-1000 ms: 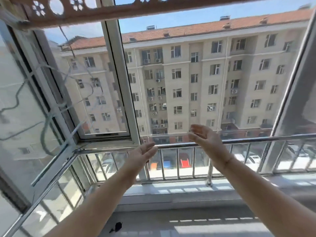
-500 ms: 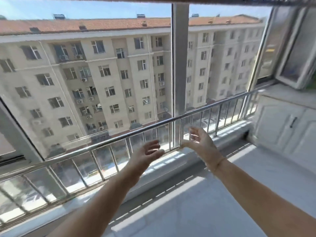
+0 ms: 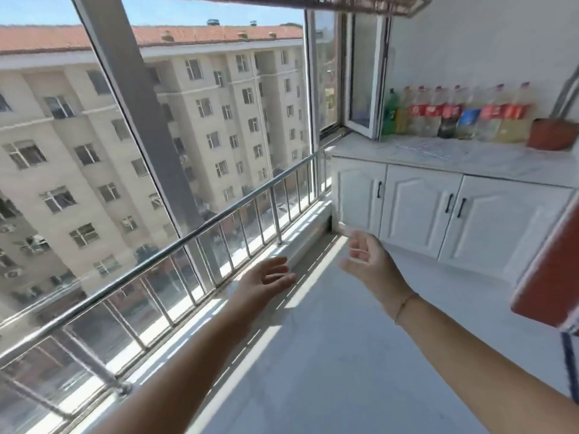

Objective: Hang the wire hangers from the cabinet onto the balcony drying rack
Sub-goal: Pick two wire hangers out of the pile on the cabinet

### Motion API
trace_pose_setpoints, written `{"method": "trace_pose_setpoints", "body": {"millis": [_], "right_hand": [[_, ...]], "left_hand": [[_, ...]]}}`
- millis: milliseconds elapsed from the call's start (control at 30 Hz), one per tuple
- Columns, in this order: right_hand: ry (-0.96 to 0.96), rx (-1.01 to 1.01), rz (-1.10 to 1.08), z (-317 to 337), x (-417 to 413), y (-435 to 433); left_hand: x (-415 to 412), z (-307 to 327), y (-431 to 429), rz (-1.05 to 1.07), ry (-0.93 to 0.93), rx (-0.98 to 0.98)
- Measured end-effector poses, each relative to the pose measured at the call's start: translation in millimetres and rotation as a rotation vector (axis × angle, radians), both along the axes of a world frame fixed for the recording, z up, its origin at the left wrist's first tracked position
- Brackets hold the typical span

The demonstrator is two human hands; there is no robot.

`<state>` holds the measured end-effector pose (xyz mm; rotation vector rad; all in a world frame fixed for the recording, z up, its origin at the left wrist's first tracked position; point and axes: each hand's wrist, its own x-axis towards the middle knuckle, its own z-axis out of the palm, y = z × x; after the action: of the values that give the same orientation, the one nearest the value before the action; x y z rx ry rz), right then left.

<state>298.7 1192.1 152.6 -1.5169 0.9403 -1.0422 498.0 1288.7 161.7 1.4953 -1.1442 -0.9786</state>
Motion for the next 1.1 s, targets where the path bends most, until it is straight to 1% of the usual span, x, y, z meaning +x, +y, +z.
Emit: {"method": "trace_pose_setpoints", "body": {"millis": [133, 233, 467, 667, 833, 1100], "right_hand": [[-0.008, 0.011, -0.154, -6.6, -44.5, -61.0], [0.021, 0.018, -0.257, -11.7, -71.5, -113.2], [-0.014, 0.037, -0.440, -1.3, -131.9, -227.4], [-0.024, 0.054, -0.587, -6.6, -191.3, -306.4], [-0.019, 0.068, -0.642, -20.4, -231.4, -380.0], [-0.008, 0.109, -0.641, -32.8, -314.2, -543.9]], "left_hand": [[-30.8, -6.9, -90.8, -0.119, -0.002, -0.009], [-52.6, -12.6, -161.0, -0.208, 0.034, 0.000], [-103.0, -5.6, -322.3, -0.400, 0.081, 0.040], [-162.6, -6.4, -433.0, -0.510, 0.072, 0.036], [-202.6, -20.1, -522.4, -0.551, 0.083, 0.076], [-286.2, -34.6, -686.8, -0.533, 0.111, 0.098]]}}
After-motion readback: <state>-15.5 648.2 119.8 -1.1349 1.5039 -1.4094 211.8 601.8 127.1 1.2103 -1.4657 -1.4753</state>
